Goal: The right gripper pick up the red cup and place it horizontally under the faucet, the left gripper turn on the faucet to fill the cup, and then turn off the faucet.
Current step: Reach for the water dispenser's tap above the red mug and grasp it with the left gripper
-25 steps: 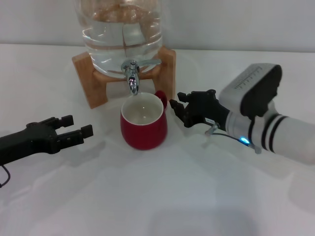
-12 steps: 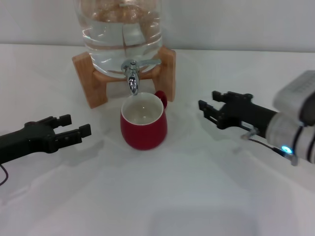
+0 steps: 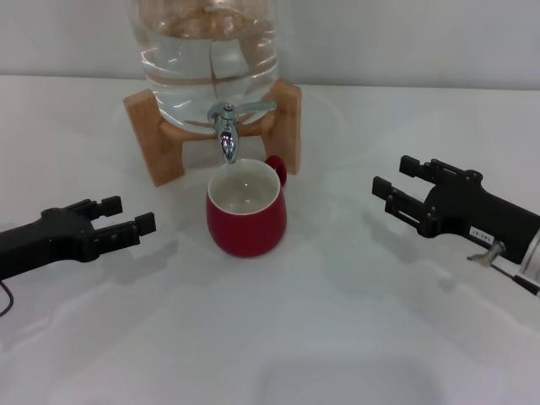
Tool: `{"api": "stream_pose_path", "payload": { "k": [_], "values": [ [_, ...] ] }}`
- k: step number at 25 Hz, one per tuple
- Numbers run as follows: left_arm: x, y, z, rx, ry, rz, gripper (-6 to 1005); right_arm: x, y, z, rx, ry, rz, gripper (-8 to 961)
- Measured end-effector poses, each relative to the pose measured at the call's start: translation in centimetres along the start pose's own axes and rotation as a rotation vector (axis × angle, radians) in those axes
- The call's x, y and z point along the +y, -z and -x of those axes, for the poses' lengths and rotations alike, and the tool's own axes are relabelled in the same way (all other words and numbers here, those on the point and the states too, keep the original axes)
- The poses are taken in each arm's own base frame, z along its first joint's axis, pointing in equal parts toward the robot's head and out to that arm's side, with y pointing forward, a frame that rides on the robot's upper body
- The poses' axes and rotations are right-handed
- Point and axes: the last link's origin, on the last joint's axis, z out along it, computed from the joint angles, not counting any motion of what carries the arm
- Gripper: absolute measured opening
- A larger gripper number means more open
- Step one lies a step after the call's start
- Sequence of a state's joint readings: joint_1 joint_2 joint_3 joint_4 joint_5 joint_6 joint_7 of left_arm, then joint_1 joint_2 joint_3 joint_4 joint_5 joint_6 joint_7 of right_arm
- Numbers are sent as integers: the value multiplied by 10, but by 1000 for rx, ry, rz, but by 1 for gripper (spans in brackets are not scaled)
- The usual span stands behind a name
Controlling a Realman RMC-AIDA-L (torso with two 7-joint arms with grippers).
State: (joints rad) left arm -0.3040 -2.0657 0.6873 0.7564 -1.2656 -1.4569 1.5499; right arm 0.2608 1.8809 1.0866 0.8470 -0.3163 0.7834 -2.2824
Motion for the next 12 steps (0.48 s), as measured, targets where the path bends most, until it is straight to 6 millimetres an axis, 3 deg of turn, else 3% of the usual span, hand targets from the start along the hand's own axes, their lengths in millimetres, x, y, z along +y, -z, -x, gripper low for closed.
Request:
{"api": "stream_pose_path", "payload": {
  "k": [12],
  "values": [
    [3, 5, -1, -1, -2, 16, 887, 15, 33, 9, -201, -59, 185, 574]
  ]
}}
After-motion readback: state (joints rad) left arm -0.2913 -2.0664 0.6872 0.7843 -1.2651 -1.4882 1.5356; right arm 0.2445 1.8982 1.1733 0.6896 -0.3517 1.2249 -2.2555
